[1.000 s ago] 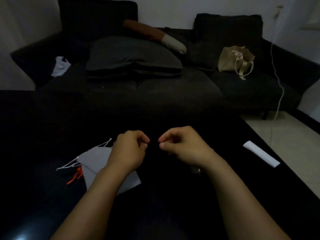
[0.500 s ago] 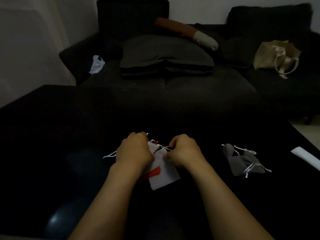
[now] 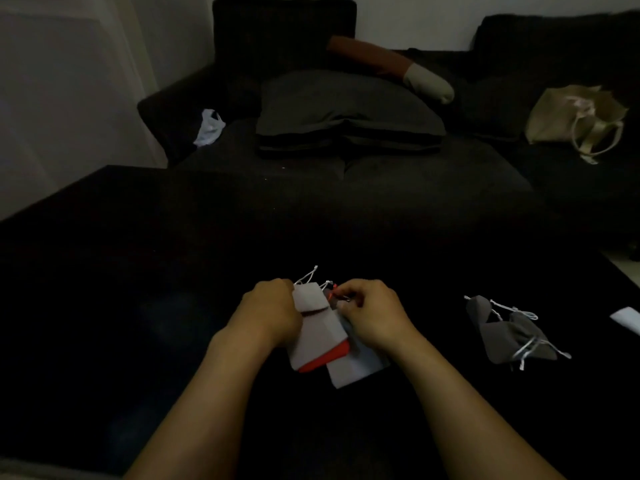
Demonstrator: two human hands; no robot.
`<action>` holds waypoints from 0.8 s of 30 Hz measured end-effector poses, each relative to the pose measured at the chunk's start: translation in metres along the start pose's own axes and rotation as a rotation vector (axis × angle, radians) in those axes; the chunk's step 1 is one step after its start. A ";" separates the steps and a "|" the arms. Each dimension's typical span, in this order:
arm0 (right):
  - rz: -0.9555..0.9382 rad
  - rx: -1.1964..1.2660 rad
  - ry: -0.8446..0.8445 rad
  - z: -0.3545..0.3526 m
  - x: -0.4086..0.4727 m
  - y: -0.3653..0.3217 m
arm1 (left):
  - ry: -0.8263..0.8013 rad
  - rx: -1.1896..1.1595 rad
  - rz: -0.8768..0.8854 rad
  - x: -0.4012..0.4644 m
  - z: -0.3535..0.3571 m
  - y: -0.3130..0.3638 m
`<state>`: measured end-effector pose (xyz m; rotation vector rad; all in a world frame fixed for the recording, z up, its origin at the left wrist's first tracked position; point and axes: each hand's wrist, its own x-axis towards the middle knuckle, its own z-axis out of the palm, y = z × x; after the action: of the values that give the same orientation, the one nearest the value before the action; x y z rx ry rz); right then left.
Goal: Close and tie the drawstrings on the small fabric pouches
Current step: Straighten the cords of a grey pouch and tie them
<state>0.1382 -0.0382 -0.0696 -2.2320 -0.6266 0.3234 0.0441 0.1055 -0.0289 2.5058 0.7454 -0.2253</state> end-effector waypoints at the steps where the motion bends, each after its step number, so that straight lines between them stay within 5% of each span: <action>1: 0.011 -0.004 0.021 0.002 0.001 0.001 | 0.005 0.001 0.005 0.000 0.000 -0.001; 10: 0.084 -0.037 -0.001 0.009 0.002 0.004 | -0.118 0.031 0.067 -0.002 0.005 0.004; 24: 0.097 0.141 0.089 -0.011 0.005 0.004 | -0.075 0.113 0.023 0.004 0.019 0.013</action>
<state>0.1484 -0.0452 -0.0655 -2.1324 -0.4355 0.3052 0.0548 0.0881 -0.0404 2.5956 0.6905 -0.3600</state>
